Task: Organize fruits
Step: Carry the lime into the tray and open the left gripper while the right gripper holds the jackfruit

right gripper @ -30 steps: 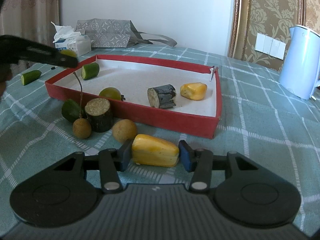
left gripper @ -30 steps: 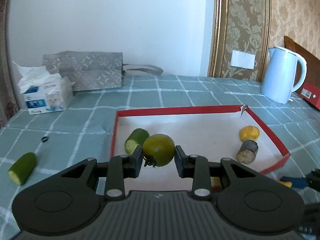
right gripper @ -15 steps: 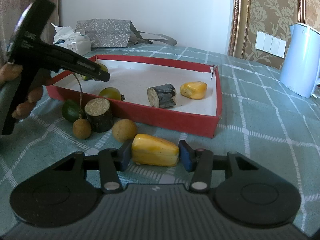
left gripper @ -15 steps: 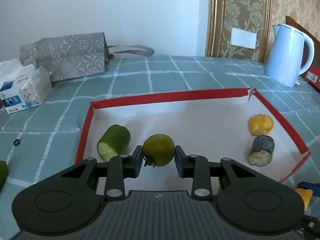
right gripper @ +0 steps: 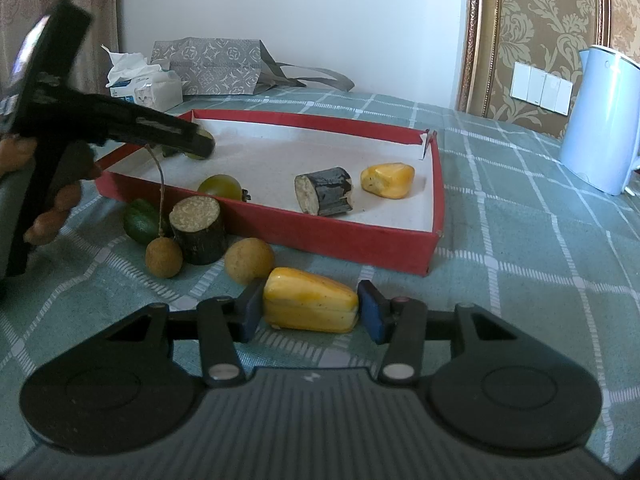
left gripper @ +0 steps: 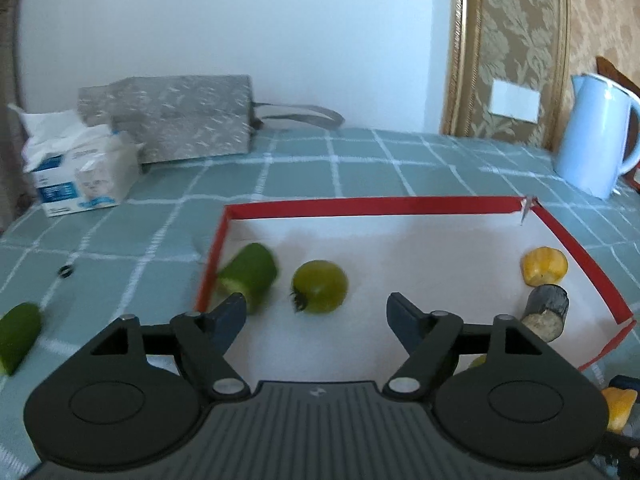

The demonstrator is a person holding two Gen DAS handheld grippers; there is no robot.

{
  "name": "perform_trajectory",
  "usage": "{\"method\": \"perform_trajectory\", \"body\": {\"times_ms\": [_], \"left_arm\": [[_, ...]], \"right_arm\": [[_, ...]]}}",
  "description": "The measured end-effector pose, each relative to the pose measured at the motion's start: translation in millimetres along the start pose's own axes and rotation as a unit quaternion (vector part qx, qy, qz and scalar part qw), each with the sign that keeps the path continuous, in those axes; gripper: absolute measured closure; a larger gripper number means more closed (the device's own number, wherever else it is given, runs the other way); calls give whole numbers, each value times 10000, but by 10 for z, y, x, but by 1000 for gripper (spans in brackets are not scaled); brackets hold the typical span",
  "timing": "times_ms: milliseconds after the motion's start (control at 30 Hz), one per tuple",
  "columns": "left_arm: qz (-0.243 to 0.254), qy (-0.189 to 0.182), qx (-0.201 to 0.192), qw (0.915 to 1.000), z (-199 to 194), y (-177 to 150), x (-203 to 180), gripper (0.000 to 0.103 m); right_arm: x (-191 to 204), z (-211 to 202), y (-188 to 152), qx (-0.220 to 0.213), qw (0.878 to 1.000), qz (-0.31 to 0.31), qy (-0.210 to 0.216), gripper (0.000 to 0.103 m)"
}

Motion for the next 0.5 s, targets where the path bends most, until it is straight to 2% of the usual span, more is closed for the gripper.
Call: {"method": "perform_trajectory", "body": {"times_ms": [200, 367, 500], "left_arm": [[-221, 99, -406, 9989, -378, -262, 152, 26], [-460, -49, -203, 9987, -456, -457, 259, 26], [-701, -207, -228, 9971, -549, -569, 338, 23]], "right_arm": [[4, 2, -1, -3, 10000, -19, -23, 55], [4, 6, -2, -1, 10000, -12, -16, 55], [2, 4, -3, -1, 10000, -12, -15, 55]]}}
Point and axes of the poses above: each gripper's, at about its wrist camera, not at the fingertips, and z roughly the way its jaws point, x to its left, y to its top, the point moved 4 cm from there along z, roughly the way its jaws point, and after that the axes turned 12 degrees about x, right-handed, at the moved point
